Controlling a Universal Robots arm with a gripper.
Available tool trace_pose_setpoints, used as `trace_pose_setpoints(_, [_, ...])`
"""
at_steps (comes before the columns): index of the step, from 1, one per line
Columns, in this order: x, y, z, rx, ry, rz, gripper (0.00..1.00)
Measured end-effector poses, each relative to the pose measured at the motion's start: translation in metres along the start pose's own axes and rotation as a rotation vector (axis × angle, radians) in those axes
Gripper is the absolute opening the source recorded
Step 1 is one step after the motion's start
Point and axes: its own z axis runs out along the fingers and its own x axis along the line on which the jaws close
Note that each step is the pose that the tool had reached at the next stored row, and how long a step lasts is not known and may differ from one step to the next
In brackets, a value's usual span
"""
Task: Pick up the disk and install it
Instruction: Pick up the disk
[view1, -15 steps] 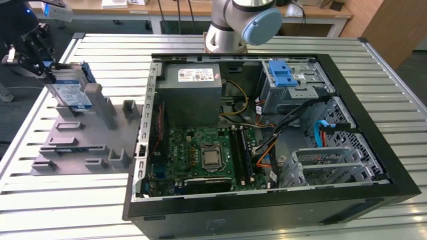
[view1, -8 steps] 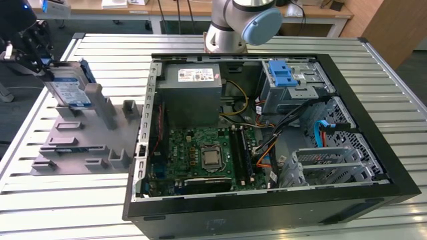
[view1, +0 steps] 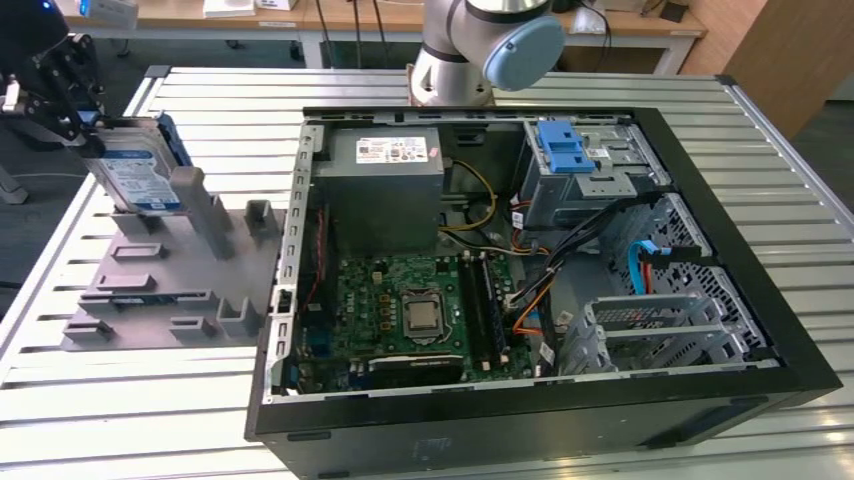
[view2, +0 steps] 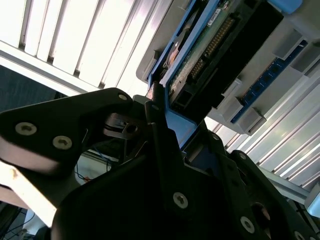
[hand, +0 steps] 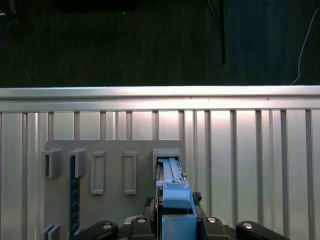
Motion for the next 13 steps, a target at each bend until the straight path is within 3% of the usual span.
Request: trace_pose_setpoints(13, [-0.0001,0.0002,-0.0054,-0.0003,0.0001,0.0,0.36])
